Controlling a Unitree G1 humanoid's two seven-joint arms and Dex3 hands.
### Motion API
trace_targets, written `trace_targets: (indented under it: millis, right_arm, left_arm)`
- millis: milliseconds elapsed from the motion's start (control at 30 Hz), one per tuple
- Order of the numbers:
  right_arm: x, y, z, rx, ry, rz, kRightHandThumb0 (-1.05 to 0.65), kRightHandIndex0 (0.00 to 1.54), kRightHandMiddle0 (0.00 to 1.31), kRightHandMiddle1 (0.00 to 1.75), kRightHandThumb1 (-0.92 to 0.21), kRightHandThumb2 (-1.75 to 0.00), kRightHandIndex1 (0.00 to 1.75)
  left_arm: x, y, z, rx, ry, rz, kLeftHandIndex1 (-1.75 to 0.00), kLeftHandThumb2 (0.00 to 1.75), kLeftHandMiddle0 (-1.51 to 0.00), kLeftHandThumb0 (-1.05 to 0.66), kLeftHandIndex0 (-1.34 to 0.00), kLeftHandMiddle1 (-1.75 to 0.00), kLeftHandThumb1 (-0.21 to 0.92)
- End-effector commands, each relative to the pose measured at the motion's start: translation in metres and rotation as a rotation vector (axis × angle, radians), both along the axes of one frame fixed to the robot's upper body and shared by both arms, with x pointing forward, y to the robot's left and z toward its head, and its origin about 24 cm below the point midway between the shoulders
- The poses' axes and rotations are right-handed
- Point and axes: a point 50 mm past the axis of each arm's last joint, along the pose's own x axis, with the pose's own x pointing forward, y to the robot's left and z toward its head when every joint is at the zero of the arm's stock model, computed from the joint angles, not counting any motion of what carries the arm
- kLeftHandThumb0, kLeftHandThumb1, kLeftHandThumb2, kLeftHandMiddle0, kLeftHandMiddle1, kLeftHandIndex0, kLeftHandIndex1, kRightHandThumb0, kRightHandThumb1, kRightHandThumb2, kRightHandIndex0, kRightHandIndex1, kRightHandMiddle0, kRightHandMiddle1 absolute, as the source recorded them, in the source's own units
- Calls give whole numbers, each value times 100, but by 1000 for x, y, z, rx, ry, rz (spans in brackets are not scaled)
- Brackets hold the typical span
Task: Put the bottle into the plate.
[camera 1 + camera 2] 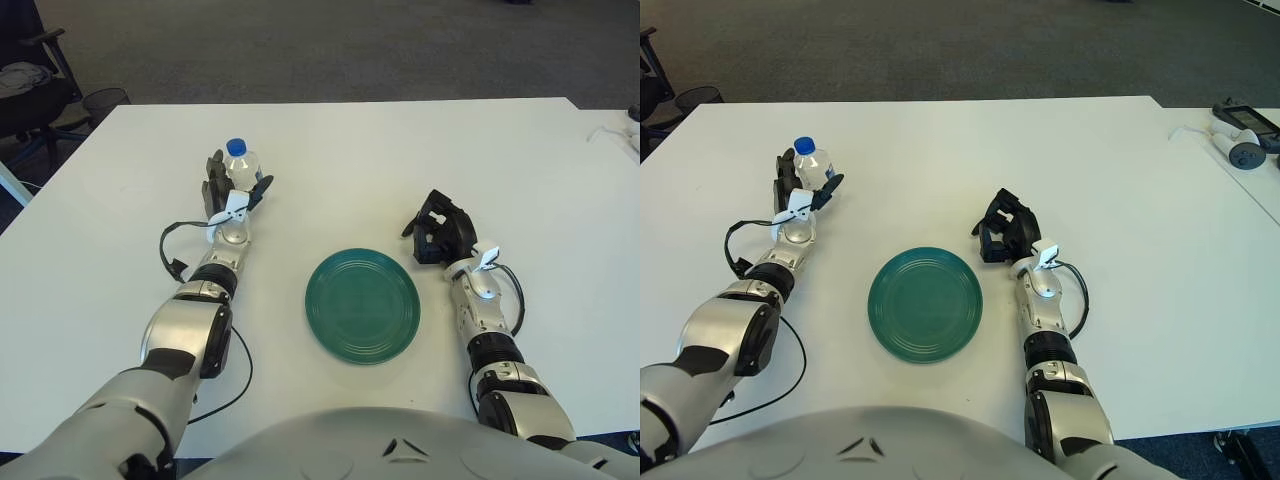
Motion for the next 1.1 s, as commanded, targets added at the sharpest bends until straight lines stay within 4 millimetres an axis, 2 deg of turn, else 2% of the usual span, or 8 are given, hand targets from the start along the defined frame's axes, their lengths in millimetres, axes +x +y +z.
trace_targets:
  millis: [0,300,433,533,567,667,933,1067]
  right_arm:
    - [-59,17,-70,99,372,21,0,84,67,175,-11,-143,135]
    - [-59,18,-70,108,371,29,0,84,67,175,-12,-141,133]
    - [-60,17,-71,106,375,31,0,85,65,175,-13,-140,132]
    - [-59,17,-71,109,376,33,0,85,63,175,-13,-139,133]
    - [-59,17,-71,110,377,33,0,85,63,175,-14,-139,133]
    - [-60,18,-71,112,374,32,0,84,62,175,-14,-139,134]
    - [-60,18,-71,109,377,26,0,82,63,175,-15,-139,135]
    - [-60,18,-71,106,378,25,0,83,66,175,-13,-140,134]
  left_arm:
    - [10,-4,14,-6,-35,-16,-60,2,0,-105,0,-64,90]
    - [11,-5,14,-17,-30,-20,-60,2,0,-105,0,-70,90]
    - [11,-5,13,8,-10,-20,-67,2,0,-105,0,-96,91]
    - [11,-4,12,35,-1,-20,-93,3,-10,-103,0,-112,91]
    - [11,-4,12,43,-2,-20,-122,3,-17,-96,-2,-125,90]
    - [10,-3,12,71,-11,-22,-158,2,-29,-85,-11,-149,88]
    - [10,-5,14,100,-40,-30,-174,1,-72,-63,-43,-173,84]
    - [10,-7,16,101,-54,-32,-174,103,-91,-51,-57,-174,42]
